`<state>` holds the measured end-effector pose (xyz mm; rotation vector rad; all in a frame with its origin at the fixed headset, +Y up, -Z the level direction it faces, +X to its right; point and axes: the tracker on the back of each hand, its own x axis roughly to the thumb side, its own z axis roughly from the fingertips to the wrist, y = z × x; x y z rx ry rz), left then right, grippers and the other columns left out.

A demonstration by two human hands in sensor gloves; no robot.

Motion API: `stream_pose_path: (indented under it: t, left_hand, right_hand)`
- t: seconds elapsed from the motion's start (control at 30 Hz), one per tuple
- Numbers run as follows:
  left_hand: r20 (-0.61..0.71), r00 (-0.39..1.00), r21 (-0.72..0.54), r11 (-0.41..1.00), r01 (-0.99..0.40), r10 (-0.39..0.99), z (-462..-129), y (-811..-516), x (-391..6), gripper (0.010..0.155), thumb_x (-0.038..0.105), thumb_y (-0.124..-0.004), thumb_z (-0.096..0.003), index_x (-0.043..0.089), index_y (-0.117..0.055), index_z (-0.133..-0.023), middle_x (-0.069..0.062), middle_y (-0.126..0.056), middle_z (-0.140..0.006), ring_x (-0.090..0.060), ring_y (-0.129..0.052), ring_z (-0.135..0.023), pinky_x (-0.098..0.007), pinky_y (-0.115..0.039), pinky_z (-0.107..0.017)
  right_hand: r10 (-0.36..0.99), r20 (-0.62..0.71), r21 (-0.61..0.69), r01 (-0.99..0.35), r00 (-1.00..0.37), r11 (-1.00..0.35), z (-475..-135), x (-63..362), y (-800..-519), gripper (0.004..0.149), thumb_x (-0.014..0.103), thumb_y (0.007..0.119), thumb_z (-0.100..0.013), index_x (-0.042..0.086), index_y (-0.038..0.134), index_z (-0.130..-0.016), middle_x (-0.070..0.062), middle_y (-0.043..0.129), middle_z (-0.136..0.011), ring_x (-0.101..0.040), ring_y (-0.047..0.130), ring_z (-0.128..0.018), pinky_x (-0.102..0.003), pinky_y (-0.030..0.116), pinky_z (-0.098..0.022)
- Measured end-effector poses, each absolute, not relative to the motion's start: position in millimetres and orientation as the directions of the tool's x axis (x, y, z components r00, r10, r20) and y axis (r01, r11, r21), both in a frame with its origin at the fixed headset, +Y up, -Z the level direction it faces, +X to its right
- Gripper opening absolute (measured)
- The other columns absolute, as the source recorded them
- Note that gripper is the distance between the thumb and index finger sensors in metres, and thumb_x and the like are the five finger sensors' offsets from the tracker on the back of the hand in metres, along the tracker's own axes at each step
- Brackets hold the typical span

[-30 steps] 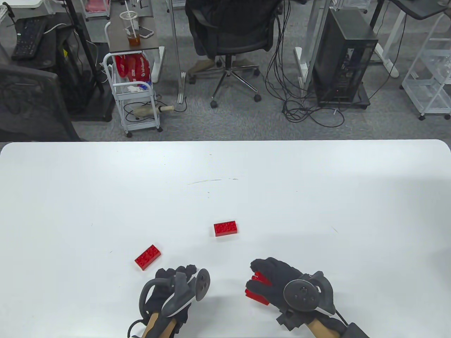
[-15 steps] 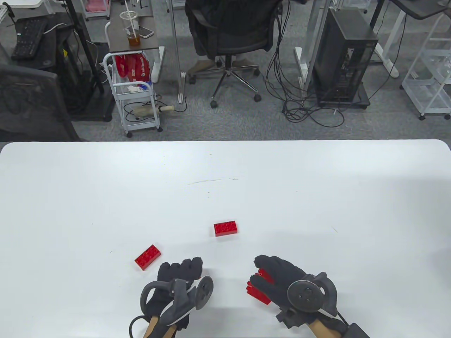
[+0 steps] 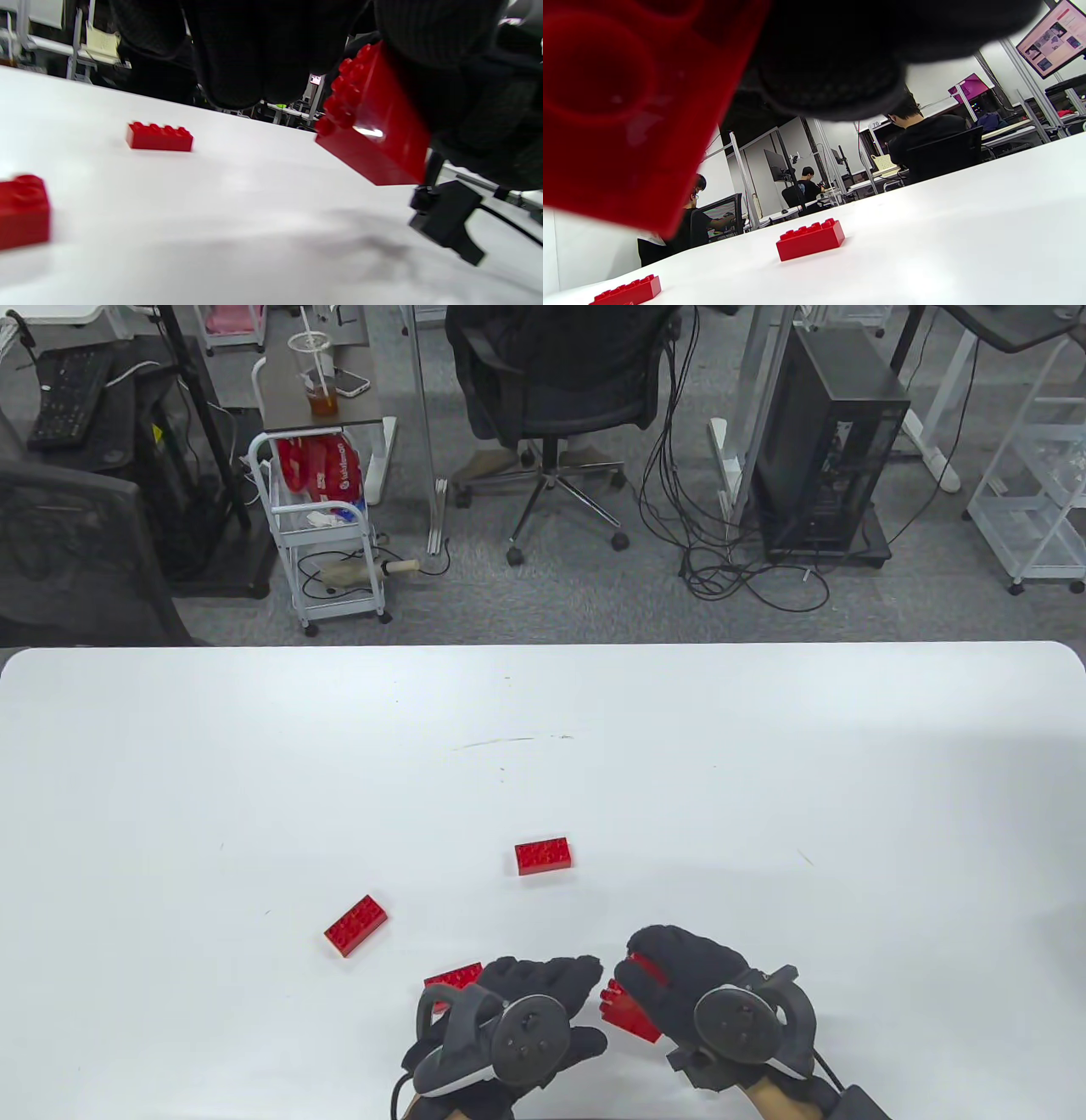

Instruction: Separate stacked toy bricks from each other

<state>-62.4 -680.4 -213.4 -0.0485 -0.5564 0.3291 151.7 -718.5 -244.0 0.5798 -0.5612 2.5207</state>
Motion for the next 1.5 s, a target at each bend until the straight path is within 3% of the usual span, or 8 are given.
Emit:
stream_pose_path:
  t: [0.2, 0.47, 0.57, 0.67, 0.8, 0.97, 1.07, 1.5]
  left_hand:
    - [0.501, 0.782, -0.176, 0.928, -0.327, 0.371, -219.4, -689.5, -53.4, 0.080, 0.065, -0.068, -0.0413, 0.024, -0.063, -0.110, -0.001, -0.085, -0.104, -0.025, -0.095, -0.087, -0.050, -0.072, -0.073]
    - [0.448, 0.786, -0.215, 0.904, -0.369, 0.427, -227.9, -706.3, -53.3, 0.079, 0.062, -0.069, -0.0435, 0.021, -0.061, -0.111, -0.001, -0.085, -0.104, -0.025, -0.096, -0.087, -0.050, -0.072, -0.072]
    - [0.452, 0.788, -0.231, 0.908, -0.349, 0.418, -229.3, -714.0, -49.4, 0.079, 0.061, -0.069, -0.0438, 0.020, -0.059, -0.111, 0.000, -0.086, -0.103, -0.024, -0.096, -0.086, -0.049, -0.073, -0.072]
    - [0.458, 0.783, -0.225, 0.907, -0.356, 0.421, -228.9, -716.1, -49.3, 0.077, 0.058, -0.071, -0.0442, 0.019, -0.060, -0.110, 0.000, -0.087, -0.102, -0.022, -0.098, -0.085, -0.048, -0.074, -0.071]
    - [0.447, 0.778, -0.108, 0.890, -0.443, 0.442, -227.1, -717.6, -54.0, 0.074, 0.050, -0.077, -0.0409, 0.022, -0.064, -0.108, 0.001, -0.090, -0.099, -0.020, -0.101, -0.080, -0.049, -0.074, -0.072]
    - [0.435, 0.863, 0.109, 0.937, -0.333, 0.256, -216.8, -714.6, -50.2, 0.072, 0.051, -0.080, -0.0367, 0.028, -0.070, -0.104, 0.004, -0.093, -0.096, -0.015, -0.105, -0.072, -0.049, -0.076, -0.071]
    - [0.432, 0.866, 0.137, 0.930, -0.341, 0.253, -213.8, -714.1, -50.9, 0.072, 0.055, -0.077, -0.0371, 0.026, -0.073, -0.103, 0.005, -0.097, -0.092, -0.014, -0.108, -0.065, -0.049, -0.077, -0.070]
    - [0.423, 0.881, 0.181, 0.932, -0.313, 0.213, -209.7, -715.2, -47.8, 0.073, 0.055, -0.079, -0.0359, 0.023, -0.076, -0.102, 0.002, -0.099, -0.089, -0.012, -0.109, -0.058, -0.052, -0.076, -0.070]
  right_hand:
    - [0.363, 0.500, -0.285, -0.546, -0.786, -0.788, -243.0, 151.4, -719.4, 0.077, 0.071, 0.034, -0.046, 0.020, 0.086, -0.072, -0.004, 0.093, -0.050, -0.014, 0.097, -0.014, -0.031, 0.086, -0.008]
    - [0.370, 0.512, -0.267, -0.553, -0.775, -0.789, -243.5, 151.1, -720.5, 0.074, 0.079, 0.044, -0.041, 0.026, 0.081, -0.076, 0.001, 0.092, -0.056, -0.013, 0.097, -0.019, -0.027, 0.087, -0.011]
    - [0.447, 0.539, -0.202, -0.625, -0.714, -0.754, -240.1, 145.8, -718.8, 0.073, 0.078, 0.049, -0.040, 0.024, 0.081, -0.078, -0.001, 0.091, -0.058, -0.017, 0.096, -0.020, -0.030, 0.086, -0.012]
    - [0.396, 0.561, -0.195, -0.580, -0.727, -0.791, -241.4, 145.3, -719.0, 0.073, 0.078, 0.049, -0.039, 0.026, 0.079, -0.080, 0.001, 0.091, -0.062, -0.016, 0.098, -0.022, -0.028, 0.087, -0.013]
    - [0.434, 0.567, -0.113, -0.589, -0.700, -0.801, -244.6, 144.3, -720.3, 0.074, 0.076, 0.054, -0.038, 0.025, 0.074, -0.088, -0.002, 0.089, -0.072, -0.020, 0.098, -0.029, -0.029, 0.088, -0.017]
    - [0.424, 0.586, -0.068, -0.564, -0.690, -0.823, -245.2, 143.7, -719.5, 0.077, 0.075, 0.058, -0.038, 0.024, 0.070, -0.095, -0.004, 0.085, -0.082, -0.020, 0.098, -0.037, -0.028, 0.089, -0.023]
    - [0.404, 0.600, -0.046, -0.534, -0.691, -0.844, -245.8, 141.7, -721.0, 0.075, 0.070, 0.066, -0.038, 0.023, 0.069, -0.097, -0.007, 0.082, -0.084, -0.020, 0.096, -0.043, -0.028, 0.089, -0.027]
    - [0.352, 0.590, -0.102, -0.499, -0.727, -0.860, -243.5, 138.2, -720.8, 0.072, 0.071, 0.065, -0.039, 0.023, 0.073, -0.092, -0.006, 0.084, -0.076, -0.016, 0.096, -0.039, -0.028, 0.087, -0.023]
